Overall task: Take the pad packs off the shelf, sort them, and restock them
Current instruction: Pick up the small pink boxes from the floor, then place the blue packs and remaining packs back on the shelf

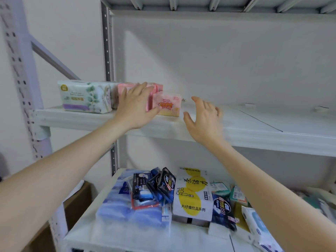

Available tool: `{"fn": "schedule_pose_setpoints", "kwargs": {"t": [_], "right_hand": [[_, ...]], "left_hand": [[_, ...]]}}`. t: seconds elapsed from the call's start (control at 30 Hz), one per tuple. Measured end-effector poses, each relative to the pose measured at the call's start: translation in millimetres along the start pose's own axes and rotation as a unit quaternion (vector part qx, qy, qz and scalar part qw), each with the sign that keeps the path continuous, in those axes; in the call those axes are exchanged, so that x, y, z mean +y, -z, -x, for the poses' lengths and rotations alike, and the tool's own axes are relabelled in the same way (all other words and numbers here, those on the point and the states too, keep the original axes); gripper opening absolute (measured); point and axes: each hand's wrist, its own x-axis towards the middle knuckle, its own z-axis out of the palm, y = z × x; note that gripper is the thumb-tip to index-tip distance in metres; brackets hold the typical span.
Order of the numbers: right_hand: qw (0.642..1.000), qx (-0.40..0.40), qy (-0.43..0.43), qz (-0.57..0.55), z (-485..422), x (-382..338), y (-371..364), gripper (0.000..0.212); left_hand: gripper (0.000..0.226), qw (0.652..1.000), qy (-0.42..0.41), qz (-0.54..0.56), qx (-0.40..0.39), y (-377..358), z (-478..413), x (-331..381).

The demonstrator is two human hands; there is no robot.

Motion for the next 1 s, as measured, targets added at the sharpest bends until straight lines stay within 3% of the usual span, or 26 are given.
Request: {"fn": "schedule_pose_setpoints", "kwargs": {"t": [0.2, 0.4, 0.67, 1.0], "right_hand": [[0.997, -0.022, 0.057, 0.051, 78.6, 7.9, 13.7, 0.056], [0.987, -0.125, 0.055, 0.086, 179.2, 13.7, 31.6, 0.062], [0.958, -0.259, 0.005, 0.124, 333.3, 32.1, 59.5, 0.068], [0.918, -0.352, -0.090, 0.158, 501.5, 99.2, 125.3, 0.068]], "left_hand": [[0.068, 0.999, 0.030, -0.035, 0.015, -12.8, 92.1, 29.8], [0.068, 0.998, 0.036, -0.051, -0.029, -28.8, 197.4, 66.1], [0.071, 0.991, 0.003, -0.057, -0.117, -57.2, 329.1, 120.5], [0.077, 0.963, -0.018, 0.009, -0.269, -97.3, 475.2, 246.5]]}}
